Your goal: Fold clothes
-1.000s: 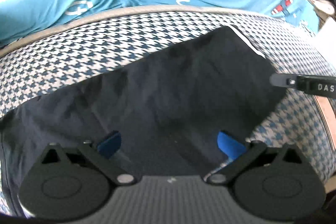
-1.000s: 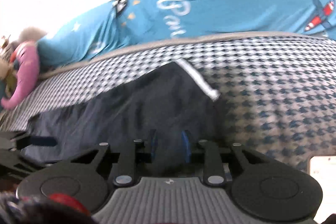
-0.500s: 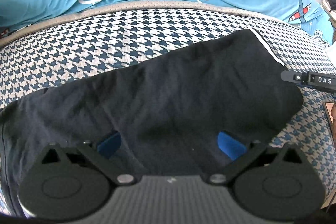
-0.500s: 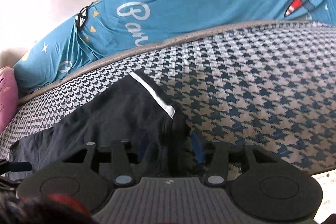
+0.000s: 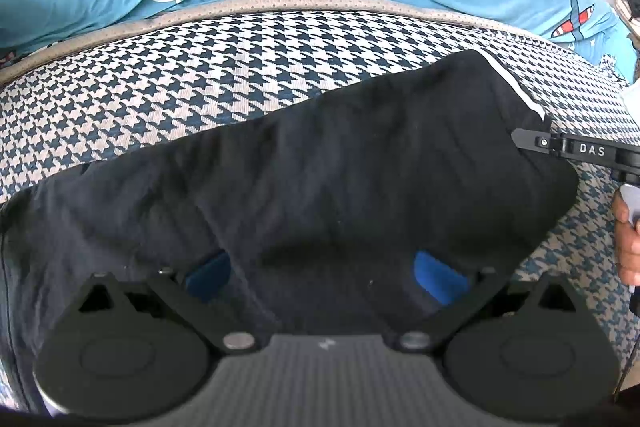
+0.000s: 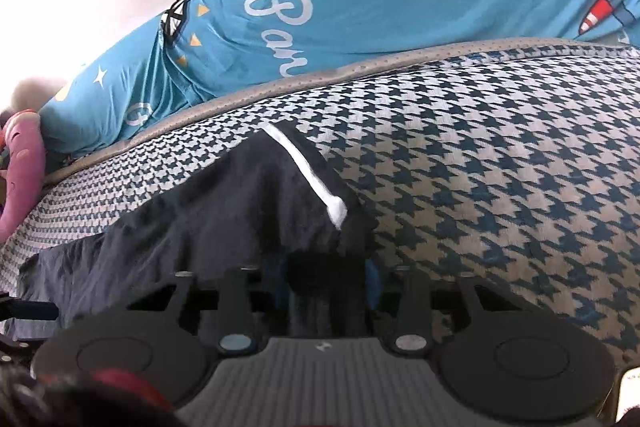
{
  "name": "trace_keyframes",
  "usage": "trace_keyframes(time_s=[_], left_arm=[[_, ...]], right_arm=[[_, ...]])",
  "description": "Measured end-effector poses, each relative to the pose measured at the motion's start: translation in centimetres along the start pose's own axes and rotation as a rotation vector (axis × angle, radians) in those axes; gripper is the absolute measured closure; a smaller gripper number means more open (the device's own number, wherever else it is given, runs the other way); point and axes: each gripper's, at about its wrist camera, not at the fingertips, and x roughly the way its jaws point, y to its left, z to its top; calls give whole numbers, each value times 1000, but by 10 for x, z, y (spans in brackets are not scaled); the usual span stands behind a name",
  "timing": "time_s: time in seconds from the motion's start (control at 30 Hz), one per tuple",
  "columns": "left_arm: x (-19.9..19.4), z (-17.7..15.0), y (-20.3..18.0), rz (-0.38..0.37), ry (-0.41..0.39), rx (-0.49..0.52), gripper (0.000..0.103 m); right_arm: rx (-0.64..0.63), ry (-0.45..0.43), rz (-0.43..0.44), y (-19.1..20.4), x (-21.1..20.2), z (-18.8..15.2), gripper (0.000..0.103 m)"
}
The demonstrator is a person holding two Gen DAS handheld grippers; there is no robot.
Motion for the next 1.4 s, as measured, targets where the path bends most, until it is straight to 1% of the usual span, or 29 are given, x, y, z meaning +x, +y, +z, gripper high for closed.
trace_keyframes(time_s=[0.07,0.17,0.33,0.67,0.83,0.97,1.03,1.13,1.2,1.23,1.4], left_arm=[[0,0,0,2,0,-1,1],[-1,0,1,10,-3,-4,1],[-6,0,7,19,-17,-14,1],[-19,2,29,58,-54,-72,1],[-29,4,49,88,-83,-135,1],[-36,7,65,107,-93,-179,1],[-38,6,70,113,-93,-189,1],[-39,5,74,116,-87,-195,1],[-40,5,75,114,-86,-195,1],[-39,5,75,113,-86,-195,0],[-41,7,75,110,-97,-198,1]], right_arm=[[-11,0,4,3,1,0,83],[-42,-5,-5,12,1,1,85],[-180,-48,-38,50,-8,-3,86],[-454,-135,-104,125,-25,-11,86],[-551,-131,-65,162,-20,-27,86],[-625,-94,-40,182,-6,-42,85],[-645,-66,-29,187,3,-48,83],[-656,-28,18,191,13,-56,71],[-642,-17,60,191,15,-59,49],[-639,-15,75,192,15,-59,48],[-586,-5,168,184,1,-46,48]])
